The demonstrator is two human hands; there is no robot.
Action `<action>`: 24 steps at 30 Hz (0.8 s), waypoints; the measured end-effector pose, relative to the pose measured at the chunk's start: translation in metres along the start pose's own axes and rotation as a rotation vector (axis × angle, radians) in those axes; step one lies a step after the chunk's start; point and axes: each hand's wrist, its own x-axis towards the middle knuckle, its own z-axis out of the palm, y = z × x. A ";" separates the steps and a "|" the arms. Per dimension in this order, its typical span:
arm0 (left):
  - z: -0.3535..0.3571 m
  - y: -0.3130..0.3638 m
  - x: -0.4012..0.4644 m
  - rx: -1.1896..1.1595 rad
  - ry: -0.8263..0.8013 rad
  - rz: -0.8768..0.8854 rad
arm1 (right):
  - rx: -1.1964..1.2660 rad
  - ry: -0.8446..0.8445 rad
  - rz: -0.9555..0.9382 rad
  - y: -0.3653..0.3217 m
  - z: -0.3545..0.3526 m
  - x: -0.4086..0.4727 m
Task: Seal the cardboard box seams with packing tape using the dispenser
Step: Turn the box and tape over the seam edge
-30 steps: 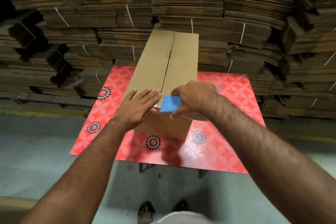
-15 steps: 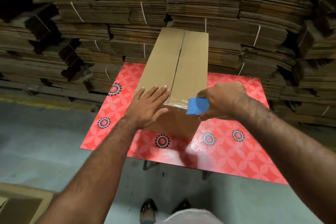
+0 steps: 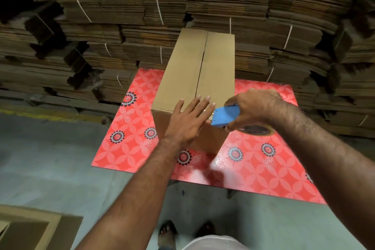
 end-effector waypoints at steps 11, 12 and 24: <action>0.005 -0.003 -0.001 -0.016 0.043 -0.033 | -0.052 0.083 0.003 0.003 0.008 -0.014; 0.005 -0.003 0.000 -0.013 0.045 -0.035 | -0.051 0.093 0.004 0.005 0.010 -0.014; -0.002 -0.003 0.000 -0.036 0.018 -0.044 | -0.064 0.181 0.019 0.050 0.045 -0.032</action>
